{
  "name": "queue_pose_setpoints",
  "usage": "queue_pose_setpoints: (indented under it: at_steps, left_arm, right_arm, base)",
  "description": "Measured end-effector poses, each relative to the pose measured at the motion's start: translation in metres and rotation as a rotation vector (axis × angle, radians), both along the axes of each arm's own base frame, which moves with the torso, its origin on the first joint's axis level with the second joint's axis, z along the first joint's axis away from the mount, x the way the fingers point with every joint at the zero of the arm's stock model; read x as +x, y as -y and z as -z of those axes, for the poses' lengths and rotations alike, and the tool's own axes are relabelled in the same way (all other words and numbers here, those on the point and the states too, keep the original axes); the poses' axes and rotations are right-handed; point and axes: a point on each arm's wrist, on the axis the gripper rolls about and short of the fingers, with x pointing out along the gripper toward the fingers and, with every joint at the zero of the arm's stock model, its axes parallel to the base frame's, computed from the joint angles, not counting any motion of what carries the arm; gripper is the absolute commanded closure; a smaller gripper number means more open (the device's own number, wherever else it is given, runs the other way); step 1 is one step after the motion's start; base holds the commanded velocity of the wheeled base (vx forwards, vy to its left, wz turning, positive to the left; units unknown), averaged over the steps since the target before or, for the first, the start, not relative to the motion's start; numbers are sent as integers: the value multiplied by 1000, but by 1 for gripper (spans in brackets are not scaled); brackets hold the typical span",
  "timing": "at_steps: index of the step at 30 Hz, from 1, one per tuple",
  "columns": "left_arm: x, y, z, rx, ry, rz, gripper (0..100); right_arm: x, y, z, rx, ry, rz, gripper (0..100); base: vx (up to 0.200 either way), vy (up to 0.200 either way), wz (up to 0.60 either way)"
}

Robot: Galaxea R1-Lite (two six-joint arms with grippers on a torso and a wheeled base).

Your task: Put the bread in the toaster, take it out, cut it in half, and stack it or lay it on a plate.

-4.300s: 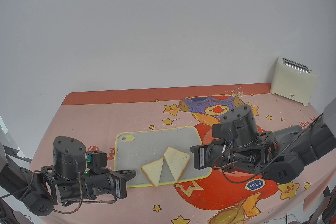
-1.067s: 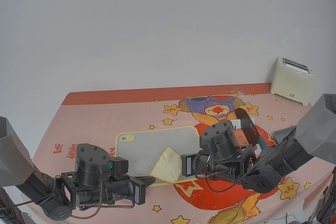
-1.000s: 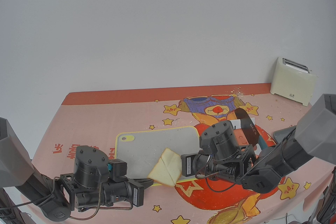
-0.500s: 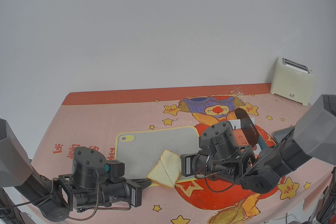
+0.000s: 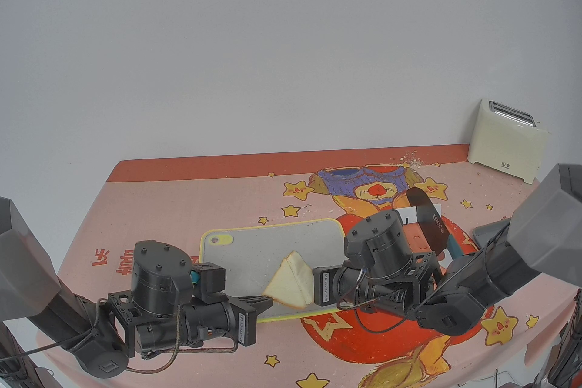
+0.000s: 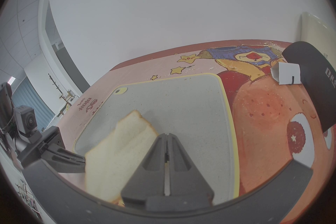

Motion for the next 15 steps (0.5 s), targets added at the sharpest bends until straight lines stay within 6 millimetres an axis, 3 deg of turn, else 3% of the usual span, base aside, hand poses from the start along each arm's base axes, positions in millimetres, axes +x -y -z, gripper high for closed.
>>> queue_pose_setpoints:
  at_steps: [15]
  left_arm:
    - [13, 12, -7, -32, 36, 17, 100]
  right_arm:
    - [0, 0, -1, 22, -8, 7, 100]
  base:
    - [0, 0, 0]
